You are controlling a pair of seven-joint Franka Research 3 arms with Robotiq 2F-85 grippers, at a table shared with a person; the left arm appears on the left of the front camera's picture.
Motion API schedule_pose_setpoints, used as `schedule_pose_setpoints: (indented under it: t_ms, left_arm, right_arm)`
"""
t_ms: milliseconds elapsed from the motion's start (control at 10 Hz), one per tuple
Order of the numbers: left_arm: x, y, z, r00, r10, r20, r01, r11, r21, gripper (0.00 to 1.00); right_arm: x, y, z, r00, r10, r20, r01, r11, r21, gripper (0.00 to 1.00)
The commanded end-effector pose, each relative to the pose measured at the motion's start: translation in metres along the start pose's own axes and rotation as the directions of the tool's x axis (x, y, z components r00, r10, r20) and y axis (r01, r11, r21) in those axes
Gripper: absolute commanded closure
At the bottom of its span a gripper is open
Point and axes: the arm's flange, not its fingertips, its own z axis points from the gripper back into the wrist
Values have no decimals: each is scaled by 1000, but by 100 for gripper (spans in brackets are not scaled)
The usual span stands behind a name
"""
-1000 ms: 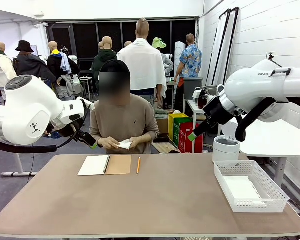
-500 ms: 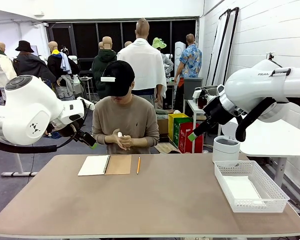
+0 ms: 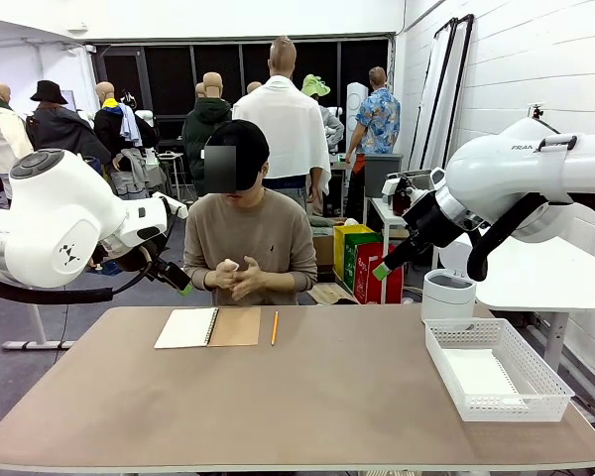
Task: Sort the paper based on its condition.
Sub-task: If a person hands you a paper, place it in the Organizing basket , and if it's crumpled, put it in the Trash can.
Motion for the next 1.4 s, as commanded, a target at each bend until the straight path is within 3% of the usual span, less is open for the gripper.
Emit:
schedule_pose_setpoints:
  t_ms: [0,1300]
  left_arm:
    - [-1,1,0,1000,3,0,-3,1000,-2,0]
    - [-1,1,0,1000,3,0,-3,1000,-2,0]
  right_arm:
    - [0,0,0,1000,-2,0,2,1000,1,0]
    - [0,0,0,1000,-2,0,2,1000,1,0]
